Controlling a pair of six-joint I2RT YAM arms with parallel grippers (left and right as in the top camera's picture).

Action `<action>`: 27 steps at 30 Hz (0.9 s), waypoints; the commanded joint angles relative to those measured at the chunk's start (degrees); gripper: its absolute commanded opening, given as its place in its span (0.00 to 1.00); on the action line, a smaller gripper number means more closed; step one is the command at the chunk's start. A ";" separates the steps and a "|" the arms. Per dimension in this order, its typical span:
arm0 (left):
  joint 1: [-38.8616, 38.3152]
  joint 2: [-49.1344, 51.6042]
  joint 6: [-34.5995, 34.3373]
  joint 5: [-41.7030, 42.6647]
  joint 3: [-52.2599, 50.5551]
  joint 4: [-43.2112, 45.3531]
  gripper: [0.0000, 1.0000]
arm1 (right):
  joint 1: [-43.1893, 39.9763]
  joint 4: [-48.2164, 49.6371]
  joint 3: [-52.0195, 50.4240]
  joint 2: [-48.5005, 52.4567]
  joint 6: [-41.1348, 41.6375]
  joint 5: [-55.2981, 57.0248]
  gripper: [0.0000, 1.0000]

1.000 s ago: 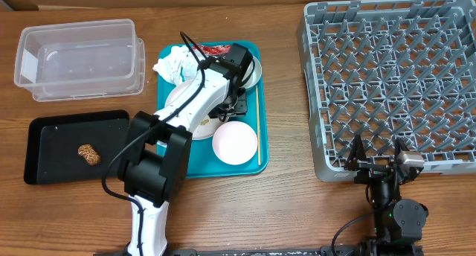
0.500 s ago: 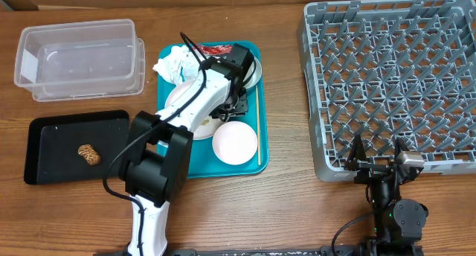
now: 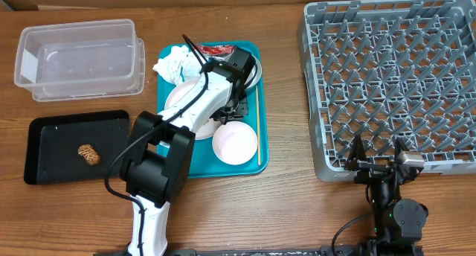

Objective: Sort waste into correct bins and load items into the dishwasher
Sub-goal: 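Grasp the rim of the white plate with the left gripper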

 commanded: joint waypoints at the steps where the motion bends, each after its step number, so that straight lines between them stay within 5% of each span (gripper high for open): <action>1: -0.37 0.96 -0.48 -1.18 -0.63 -0.02 0.27 | -0.09 0.35 -0.59 -0.52 0.00 -0.26 1.00; 14: -0.37 0.96 -0.46 -3.19 -0.39 -0.46 0.06 | -0.09 0.35 -0.59 -0.52 0.00 -0.26 1.00; 27: -0.37 0.55 -0.24 -8.13 2.84 -4.15 0.04 | -0.09 0.35 -0.59 -0.52 0.00 -0.26 1.00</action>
